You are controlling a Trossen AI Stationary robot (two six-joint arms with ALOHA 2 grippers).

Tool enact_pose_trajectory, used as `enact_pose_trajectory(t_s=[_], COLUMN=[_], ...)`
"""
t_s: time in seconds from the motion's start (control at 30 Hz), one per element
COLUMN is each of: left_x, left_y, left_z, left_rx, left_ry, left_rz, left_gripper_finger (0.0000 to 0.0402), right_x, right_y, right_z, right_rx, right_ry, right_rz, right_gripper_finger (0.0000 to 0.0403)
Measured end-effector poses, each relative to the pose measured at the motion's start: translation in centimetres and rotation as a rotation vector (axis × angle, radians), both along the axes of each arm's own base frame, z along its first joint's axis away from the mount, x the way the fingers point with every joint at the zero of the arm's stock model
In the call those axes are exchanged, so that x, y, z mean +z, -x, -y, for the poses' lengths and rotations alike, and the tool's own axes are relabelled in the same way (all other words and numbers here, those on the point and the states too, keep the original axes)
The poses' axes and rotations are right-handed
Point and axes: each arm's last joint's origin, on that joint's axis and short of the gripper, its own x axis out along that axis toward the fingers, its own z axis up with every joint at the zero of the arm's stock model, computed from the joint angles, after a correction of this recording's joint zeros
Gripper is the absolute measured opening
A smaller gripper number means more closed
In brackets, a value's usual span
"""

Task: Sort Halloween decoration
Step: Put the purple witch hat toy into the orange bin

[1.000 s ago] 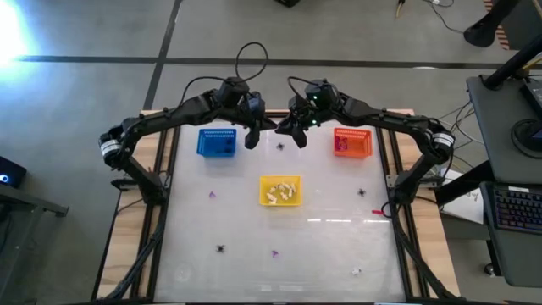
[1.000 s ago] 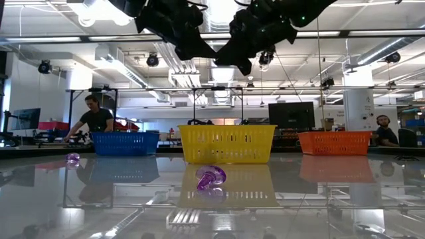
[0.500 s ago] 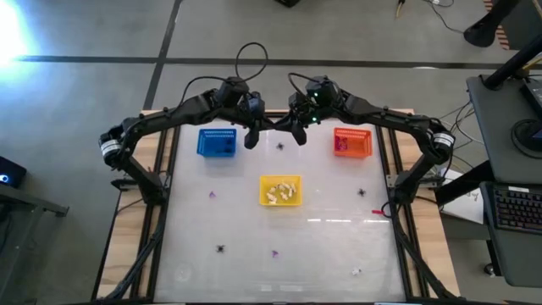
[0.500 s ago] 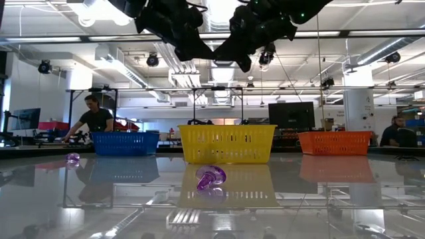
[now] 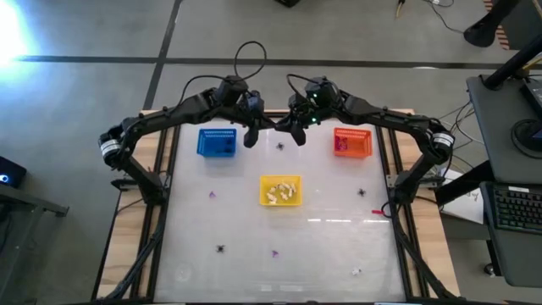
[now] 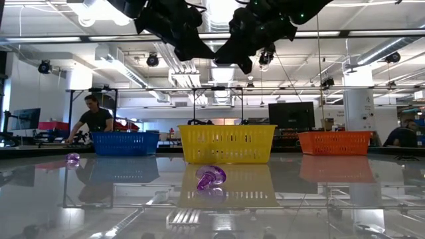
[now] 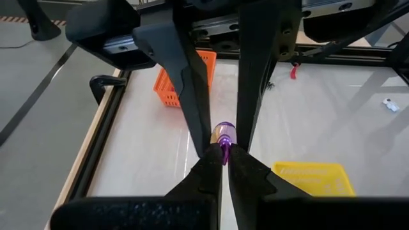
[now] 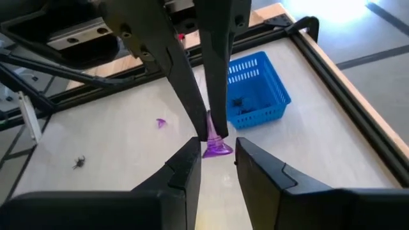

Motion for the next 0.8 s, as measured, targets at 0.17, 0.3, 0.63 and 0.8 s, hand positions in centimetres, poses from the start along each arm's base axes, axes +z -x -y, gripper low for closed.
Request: enact_pose_trajectory(t_s=[0.17,0.3,0.63,0.8], left_x=[-0.02,-0.06,-0.04,0.02], left_y=[0.01,0.03,0.07,0.1], left_z=[0.0,0.0,-0.1,-0.14], left_rx=[-0.004,-0.005,0.002,0.004], left_ry=[-0.006,-0.006,-0.012,-0.013], left_rz=[-0.001,-0.005,-0.004,-0.001], left_gripper_finger=[0.0,0.0,0.0,0.0], right_x=[-0.05,-0.24,-0.19,0.06], right_y=[-0.06,-0.15,-0.14,-0.18], right_z=[0.05,0.1,0.16,0.16], right_rx=[-0.004,-0.005,-0.037,-0.038], right_ry=[0.003,-0.002,-0.031,-0.03], right_rz=[0.001,-0.004,-0.014,-0.009], right_gripper_finger=[0.0069,0.0049,0.001,0.0009])
